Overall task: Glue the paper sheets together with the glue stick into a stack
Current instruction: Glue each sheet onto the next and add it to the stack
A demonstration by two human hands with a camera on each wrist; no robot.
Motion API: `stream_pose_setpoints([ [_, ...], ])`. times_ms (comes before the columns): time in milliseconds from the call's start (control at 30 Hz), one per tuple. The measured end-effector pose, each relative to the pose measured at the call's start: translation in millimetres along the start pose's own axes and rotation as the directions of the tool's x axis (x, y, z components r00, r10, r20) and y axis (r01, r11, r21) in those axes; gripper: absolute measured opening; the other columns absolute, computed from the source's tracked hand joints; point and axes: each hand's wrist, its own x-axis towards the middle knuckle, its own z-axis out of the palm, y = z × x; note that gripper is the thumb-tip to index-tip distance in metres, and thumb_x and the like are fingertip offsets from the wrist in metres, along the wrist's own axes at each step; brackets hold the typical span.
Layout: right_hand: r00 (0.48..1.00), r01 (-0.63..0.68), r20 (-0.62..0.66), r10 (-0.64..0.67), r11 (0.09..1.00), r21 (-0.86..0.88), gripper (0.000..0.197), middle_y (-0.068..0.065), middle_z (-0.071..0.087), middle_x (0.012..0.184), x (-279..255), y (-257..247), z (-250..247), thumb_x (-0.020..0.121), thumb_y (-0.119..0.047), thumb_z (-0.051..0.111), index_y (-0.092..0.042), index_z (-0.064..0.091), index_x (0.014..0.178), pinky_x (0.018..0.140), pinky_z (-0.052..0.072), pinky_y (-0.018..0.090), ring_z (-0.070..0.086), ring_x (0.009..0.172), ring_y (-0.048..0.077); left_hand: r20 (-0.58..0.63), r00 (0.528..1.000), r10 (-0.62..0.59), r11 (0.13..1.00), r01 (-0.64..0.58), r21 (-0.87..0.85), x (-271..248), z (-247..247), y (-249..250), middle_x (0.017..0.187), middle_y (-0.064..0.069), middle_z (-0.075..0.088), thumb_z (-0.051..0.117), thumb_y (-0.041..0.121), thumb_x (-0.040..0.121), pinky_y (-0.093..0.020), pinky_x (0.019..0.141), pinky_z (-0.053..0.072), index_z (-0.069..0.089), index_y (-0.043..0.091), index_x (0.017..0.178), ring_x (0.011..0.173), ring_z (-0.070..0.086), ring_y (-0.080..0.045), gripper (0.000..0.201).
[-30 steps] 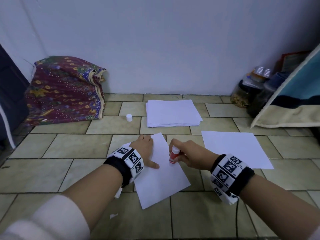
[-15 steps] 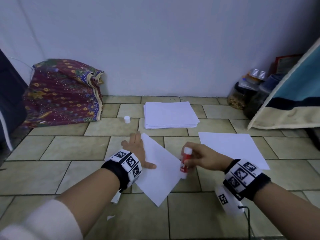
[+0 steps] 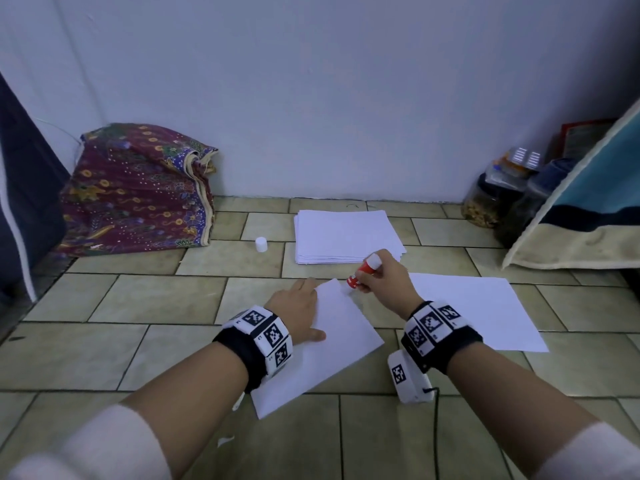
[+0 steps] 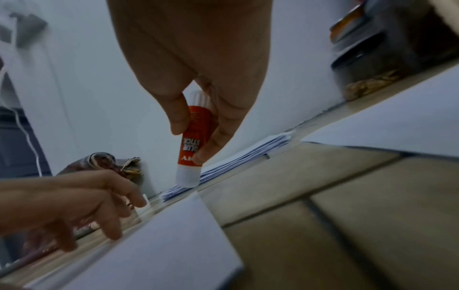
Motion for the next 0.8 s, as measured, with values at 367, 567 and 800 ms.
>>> stream_pose_setpoints([
  [367,0.959,0.257,0.229,-0.165,0.846,-0.467,0.019,0.006,0.062,0.093,11.1,-23.1,28.7,0.093,-0.001,0.048,-0.010,0.041,0.108,0.059,0.041,0.021,0.054,0.077,0.019,0.085,0.996,-0.034,0.999,0.033,0.012,6.5,2.3,4.0,0.154,0.000,0.022,0.057,0.050,0.089,-0.040,0.099,0.041,0.024,0.017,0.148,0.138,0.024,-0.020,0.075],
  [567,0.899,0.381,0.401,-0.178,0.771,-0.510,0.030,0.012,0.067,0.097,3.9,-18.4,10.1,0.088,0.001,0.054,-0.021,0.034,0.096,0.080,0.052,0.045,0.060,0.088,0.029,0.081,0.996,-0.028,1.000,0.028,0.008,7.4,2.3,3.5,0.155,-0.001,0.022,0.056,0.051,0.089,-0.039,0.101,0.040,0.021,0.017,0.150,0.139,0.024,-0.021,0.078],
  [800,0.851,0.414,0.491,-0.187,0.814,-0.408,0.016,0.001,0.069,0.097,-33.8,-9.1,-18.5,0.092,-0.004,0.056,-0.010,0.045,0.103,0.070,0.043,0.009,0.061,0.086,0.013,0.115,0.993,-0.016,0.999,0.012,0.036,7.4,-0.9,2.1,0.158,-0.001,0.017,0.053,0.054,0.090,-0.040,0.105,0.038,0.015,0.016,0.153,0.141,0.019,-0.022,0.083],
])
